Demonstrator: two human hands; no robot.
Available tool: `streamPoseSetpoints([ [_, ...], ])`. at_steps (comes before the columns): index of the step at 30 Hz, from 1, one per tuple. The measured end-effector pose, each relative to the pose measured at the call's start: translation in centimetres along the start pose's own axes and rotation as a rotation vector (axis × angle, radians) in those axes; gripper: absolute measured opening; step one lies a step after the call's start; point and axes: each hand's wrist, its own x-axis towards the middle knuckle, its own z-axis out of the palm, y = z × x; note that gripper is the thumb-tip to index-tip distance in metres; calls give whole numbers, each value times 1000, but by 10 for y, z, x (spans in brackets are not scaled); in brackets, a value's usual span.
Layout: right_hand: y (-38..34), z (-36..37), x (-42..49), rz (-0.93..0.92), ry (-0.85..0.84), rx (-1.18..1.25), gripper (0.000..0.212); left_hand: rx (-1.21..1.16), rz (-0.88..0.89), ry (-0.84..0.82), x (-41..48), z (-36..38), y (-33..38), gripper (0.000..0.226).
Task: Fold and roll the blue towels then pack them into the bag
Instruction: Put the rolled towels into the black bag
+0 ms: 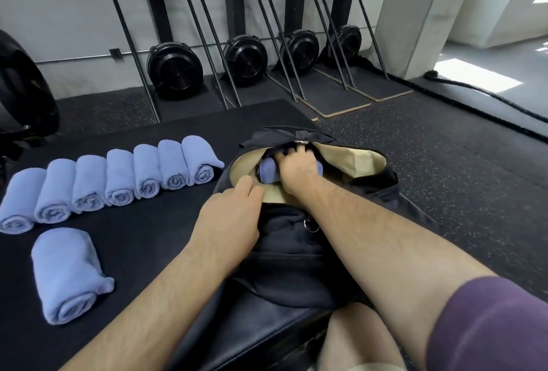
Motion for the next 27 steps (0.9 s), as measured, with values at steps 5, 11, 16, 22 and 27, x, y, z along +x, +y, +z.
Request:
streamPoseSetpoints([
  [5, -3, 2, 7, 87, -5, 63, 44, -37, -32, 46, -3, -1, 0, 33],
  [11, 2, -6, 8, 136, -157, 223, 54, -45, -42, 72, -5, -2, 1, 37],
  [16, 11, -16, -8, 137, -370, 302, 54, -52, -56, 89, -7, 6, 0, 37],
  [22, 19, -50, -72, 18, 8, 371, 30, -135, -144, 33, -14, 15, 0, 12],
  [27, -7, -83, -134, -93, 374, 379, 23, -414, -195, 113, -23, 1, -2, 17],
])
